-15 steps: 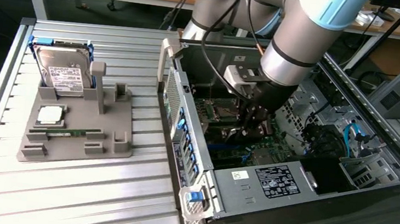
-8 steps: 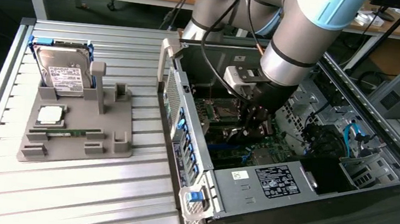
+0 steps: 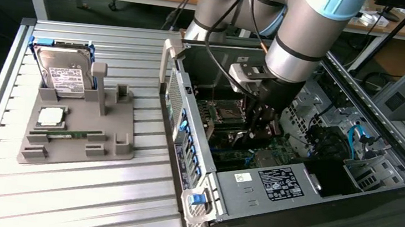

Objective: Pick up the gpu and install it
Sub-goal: 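Insert the gpu into the slot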

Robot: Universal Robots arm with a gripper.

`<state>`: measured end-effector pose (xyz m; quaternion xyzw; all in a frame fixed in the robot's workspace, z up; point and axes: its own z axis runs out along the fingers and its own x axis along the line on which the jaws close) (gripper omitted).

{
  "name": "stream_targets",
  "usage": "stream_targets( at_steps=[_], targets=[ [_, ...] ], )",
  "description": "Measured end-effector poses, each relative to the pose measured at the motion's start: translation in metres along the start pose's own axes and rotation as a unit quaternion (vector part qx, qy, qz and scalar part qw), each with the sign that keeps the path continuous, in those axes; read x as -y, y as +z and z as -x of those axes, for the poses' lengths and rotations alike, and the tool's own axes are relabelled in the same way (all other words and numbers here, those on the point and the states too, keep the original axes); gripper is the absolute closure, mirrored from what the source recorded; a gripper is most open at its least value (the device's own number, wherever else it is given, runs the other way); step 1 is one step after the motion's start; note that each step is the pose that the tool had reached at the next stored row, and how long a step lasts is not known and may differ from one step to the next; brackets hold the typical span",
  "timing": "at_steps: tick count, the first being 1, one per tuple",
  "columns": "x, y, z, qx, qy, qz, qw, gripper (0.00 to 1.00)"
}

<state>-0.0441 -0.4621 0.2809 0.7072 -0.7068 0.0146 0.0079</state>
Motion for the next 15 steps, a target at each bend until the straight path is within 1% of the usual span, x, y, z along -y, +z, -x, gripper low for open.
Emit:
stream_targets(
  at_steps=[5,9,10,13,14,15],
  targets=[
    [-0.0022,-0.0001,0.0003,0.0,0.002,0.0,1.0,0.73],
    [-0.0024,0.0002,0.0004,0.0,0.021,0.0007,0.9998,0.73],
    [-0.0032,0.0003,0.0005,0.0003,0.021,0.0007,0.9998,0.73],
    [-0.0077,0.0007,0.0007,0.0045,0.021,0.0008,0.9998,0.73],
    [-0.0084,0.0009,0.0011,0.0065,0.021,0.0008,0.9998,0.73],
    [-0.0088,0.0011,0.0014,0.0097,0.021,0.0009,0.9997,0.73]
  ],
)
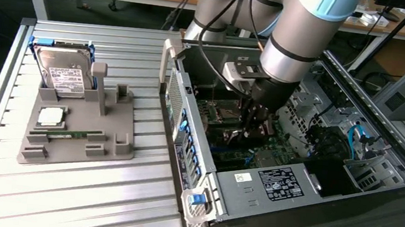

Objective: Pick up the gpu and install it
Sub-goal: 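Insert the gpu into the slot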

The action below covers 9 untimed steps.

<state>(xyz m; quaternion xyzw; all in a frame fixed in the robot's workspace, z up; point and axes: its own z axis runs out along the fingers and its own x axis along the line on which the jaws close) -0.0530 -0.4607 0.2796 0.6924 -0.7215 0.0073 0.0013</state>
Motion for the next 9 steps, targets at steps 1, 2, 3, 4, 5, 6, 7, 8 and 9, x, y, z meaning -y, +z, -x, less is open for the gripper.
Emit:
stream_targets(
  at_steps=[1,2,3,4,5,6,7,8,9],
  targets=[
    [-0.0005,0.0002,0.0,0.0045,0.0,0.0001,1.0,0.73],
    [-0.0012,0.0002,0.0,0.0079,0.0,0.0003,1.0,0.73],
    [-0.0018,0.0003,0.0,0.0084,0.0,0.0003,1.0,0.73],
    [-0.0025,0.0002,-0.0001,0.0084,0.0,0.0003,1.0,0.73],
    [-0.0033,0.0002,-0.0004,0.0084,0.0,0.0002,1.0,0.73],
    [-0.0042,0.0002,-0.0005,0.0084,0.0,0.0001,1.0,0.73],
    [-0.0067,0.0004,-0.0006,0.0085,0.0,-0.0003,1.0,0.73],
    [-0.0077,0.0006,-0.0006,0.0085,0.0,-0.0003,1.0,0.73],
    [-0.0081,0.0009,-0.0006,0.0084,0.0,-0.0003,1.0,0.73]
  ],
)
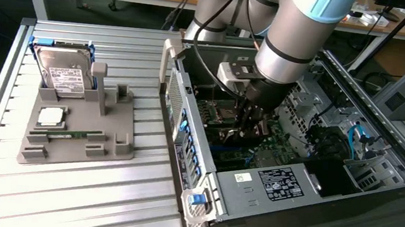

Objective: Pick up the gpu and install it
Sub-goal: 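Insert the gpu into the slot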

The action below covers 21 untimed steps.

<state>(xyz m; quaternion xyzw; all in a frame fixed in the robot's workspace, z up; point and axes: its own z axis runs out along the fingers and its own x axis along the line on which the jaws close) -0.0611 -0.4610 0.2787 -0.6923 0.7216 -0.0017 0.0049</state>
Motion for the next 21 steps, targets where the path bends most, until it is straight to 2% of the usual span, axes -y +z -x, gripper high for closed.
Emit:
stream_targets(
  at_steps=[8,21],
  targets=[
    [-0.0035,0.0026,0.0012,0.0002,0.0,0.0,1.0,0.73],
    [-0.0033,0.0049,0.0014,0.0002,0.0,0.0,1.0,0.73]
  ],
)
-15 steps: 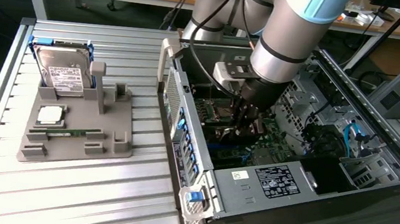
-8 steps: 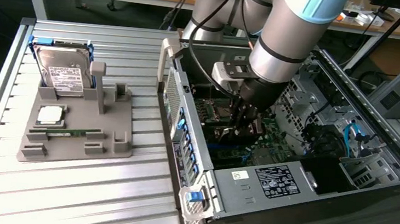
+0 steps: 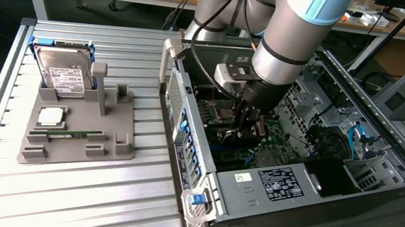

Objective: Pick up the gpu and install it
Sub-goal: 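Insert the gpu into the slot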

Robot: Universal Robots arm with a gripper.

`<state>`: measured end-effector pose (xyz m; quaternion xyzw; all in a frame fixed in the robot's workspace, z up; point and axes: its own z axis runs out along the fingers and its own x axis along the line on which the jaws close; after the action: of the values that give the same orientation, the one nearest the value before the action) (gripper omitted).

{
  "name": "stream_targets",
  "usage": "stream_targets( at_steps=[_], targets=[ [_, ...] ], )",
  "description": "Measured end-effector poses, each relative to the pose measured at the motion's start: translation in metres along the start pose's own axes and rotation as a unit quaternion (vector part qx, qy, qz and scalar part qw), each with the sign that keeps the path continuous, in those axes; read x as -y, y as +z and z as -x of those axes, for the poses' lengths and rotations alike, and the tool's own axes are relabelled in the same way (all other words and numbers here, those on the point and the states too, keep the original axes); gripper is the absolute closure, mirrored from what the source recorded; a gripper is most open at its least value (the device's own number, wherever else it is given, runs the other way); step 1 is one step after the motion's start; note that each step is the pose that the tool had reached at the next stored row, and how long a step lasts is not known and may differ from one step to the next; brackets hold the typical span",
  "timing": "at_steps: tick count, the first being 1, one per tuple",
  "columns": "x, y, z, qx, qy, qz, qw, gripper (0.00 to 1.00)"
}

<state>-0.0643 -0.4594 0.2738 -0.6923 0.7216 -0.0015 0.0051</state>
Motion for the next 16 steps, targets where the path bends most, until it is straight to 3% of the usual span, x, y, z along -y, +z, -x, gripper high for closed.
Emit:
stream_targets(
  at_steps=[16],
  targets=[
    [-0.0033,0.0051,0.0008,-0.0002,0.0,0.0001,1.0,0.73]
  ],
)
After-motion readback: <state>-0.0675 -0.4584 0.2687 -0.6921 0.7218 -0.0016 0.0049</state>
